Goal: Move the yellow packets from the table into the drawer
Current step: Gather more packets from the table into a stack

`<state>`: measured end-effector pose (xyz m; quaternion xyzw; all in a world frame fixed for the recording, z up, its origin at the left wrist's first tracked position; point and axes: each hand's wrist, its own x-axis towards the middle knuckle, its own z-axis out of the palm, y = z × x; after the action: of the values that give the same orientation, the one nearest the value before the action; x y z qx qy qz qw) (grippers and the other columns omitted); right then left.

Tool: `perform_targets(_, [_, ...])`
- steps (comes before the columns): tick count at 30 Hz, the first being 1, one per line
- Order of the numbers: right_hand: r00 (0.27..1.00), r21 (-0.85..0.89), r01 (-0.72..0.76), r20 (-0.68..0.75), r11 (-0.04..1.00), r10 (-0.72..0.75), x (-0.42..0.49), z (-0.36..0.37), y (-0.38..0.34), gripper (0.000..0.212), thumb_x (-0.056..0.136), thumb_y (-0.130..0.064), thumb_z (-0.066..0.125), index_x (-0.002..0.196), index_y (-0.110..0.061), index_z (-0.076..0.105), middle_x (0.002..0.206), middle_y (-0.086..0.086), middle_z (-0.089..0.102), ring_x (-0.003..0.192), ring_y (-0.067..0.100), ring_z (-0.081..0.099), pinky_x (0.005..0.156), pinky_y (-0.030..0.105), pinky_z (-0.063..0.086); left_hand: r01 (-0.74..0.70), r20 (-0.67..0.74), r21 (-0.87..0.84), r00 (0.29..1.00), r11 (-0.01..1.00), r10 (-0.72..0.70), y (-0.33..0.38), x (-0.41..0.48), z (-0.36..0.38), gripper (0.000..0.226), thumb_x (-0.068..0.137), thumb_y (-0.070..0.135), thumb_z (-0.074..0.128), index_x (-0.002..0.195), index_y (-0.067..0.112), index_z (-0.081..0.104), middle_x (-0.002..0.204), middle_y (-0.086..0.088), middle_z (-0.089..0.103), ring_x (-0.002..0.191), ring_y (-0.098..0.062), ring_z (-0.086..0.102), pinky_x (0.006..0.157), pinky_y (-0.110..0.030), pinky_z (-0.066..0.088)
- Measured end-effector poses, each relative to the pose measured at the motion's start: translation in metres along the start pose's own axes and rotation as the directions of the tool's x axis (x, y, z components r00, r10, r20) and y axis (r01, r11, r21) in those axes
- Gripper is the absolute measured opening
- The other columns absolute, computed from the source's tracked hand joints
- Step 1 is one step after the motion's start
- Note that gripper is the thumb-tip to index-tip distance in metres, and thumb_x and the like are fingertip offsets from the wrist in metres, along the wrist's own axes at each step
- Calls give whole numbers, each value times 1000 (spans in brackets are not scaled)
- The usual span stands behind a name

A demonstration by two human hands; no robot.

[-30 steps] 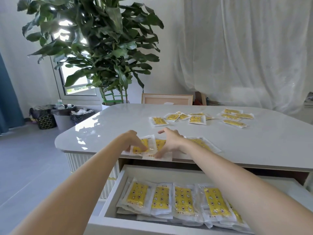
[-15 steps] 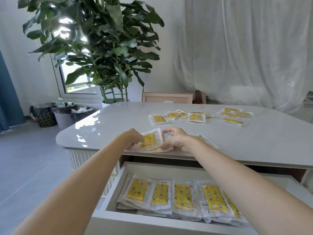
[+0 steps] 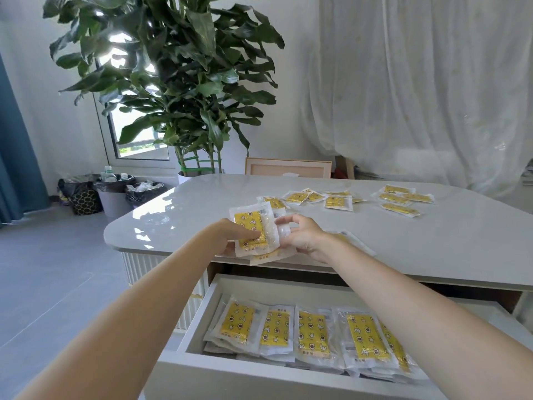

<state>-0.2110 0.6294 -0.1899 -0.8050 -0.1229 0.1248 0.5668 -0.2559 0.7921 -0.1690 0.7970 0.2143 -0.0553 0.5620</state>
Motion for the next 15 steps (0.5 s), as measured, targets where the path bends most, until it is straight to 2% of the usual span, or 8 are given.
perform_targets(2, [999,10,-4,-49,1000,4,-1,1,1,38,80,4,66,101,-27,62,104,8,61,95,21,59,72,31,48,-28,1,-44,1000,999,28,0,-1,-3,31,81,18,74,106,8,59,90,-4,67,78,-16,64,77,-27,54])
perform_targets(4, [996,1,2,-90,1000,-2,-6,-1,-2,30,83,-2,67,95,-29,63,110,8,62,100,22,62,71,31,50,-61,12,-97,998,993,62,1,-8,-5,33,82,12,72,112,5,60,105,-9,69,92,-22,67,89,-33,54])
perform_targets(7, [990,-47,26,-139,999,-32,-16,-12,-3,21,85,-8,67,95,-26,64,101,2,62,82,15,57,52,21,38,-96,47,-124,994,988,103,0,-19,-12,34,84,8,68,116,5,58,113,-11,67,98,-25,66,87,-36,54])
perform_targets(9, [989,-43,27,-143,999,-33,-27,-21,-3,14,86,-11,68,93,-23,66,100,1,65,86,18,61,57,24,44,-74,125,-113,988,991,88,-5,-27,-21,34,84,7,68,116,5,59,112,-10,68,99,-25,67,88,-37,55])
perform_targets(11, [995,-37,7,-102,999,-10,-39,-30,-1,10,86,-13,70,89,-22,67,105,4,69,98,21,66,75,35,54,-27,253,-37,967,999,35,-12,-35,-28,33,86,9,67,118,5,60,109,-8,70,96,-23,68,83,-34,58])
perform_targets(12, [999,-31,-16,-52,999,14,-46,-35,-1,9,86,-12,70,88,-20,66,104,5,70,98,21,67,82,38,55,-13,309,20,951,1000,6,-14,-38,-31,34,86,10,66,119,5,60,109,-8,70,93,-21,69,80,-32,59])
perform_targets(13, [999,-18,-51,18,999,51,-52,-40,0,10,86,-10,69,90,-18,66,101,6,71,93,20,68,83,38,55,-4,360,72,933,997,-22,-17,-40,-32,34,87,11,65,120,4,59,108,-8,71,90,-19,71,77,-30,60])
perform_targets(15, [972,-30,-149,179,988,152,-67,-52,3,11,86,-7,68,94,-15,64,93,5,71,82,17,69,74,35,59,0,444,158,893,987,-72,-20,-47,-31,29,89,9,62,117,3,59,105,-8,72,84,-17,72,73,-27,60])
